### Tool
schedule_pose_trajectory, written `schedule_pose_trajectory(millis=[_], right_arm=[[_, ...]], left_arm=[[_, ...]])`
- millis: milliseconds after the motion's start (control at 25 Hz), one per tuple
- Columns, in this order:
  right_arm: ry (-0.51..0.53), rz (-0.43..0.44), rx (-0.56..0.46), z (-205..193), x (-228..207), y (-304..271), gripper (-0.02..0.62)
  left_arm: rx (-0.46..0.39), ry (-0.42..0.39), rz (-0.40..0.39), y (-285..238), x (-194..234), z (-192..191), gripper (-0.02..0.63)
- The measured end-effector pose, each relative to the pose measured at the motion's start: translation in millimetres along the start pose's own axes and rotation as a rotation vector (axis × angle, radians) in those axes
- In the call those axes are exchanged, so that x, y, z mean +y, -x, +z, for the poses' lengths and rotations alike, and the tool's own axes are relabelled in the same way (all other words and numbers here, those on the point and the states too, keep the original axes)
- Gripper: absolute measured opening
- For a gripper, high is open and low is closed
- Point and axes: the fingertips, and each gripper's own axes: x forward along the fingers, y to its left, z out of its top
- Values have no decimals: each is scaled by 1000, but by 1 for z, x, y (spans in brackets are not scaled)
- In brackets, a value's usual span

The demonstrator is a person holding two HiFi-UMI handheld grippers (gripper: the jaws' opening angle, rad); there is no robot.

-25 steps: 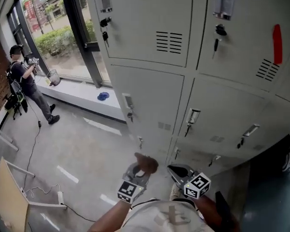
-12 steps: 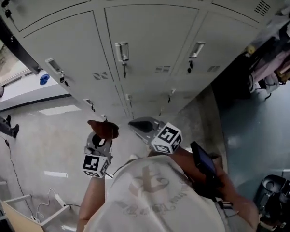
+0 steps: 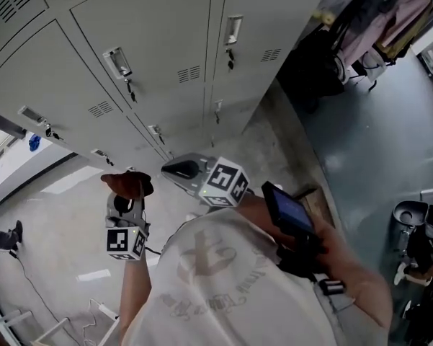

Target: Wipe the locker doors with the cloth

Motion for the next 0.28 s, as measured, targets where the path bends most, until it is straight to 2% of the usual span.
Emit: schedule_pose_trajectory(millis=[280], right_arm=[[-20, -22, -6, -2, 0, 3, 8]], left_arm=[[3, -11, -23, -2, -3, 1, 84]])
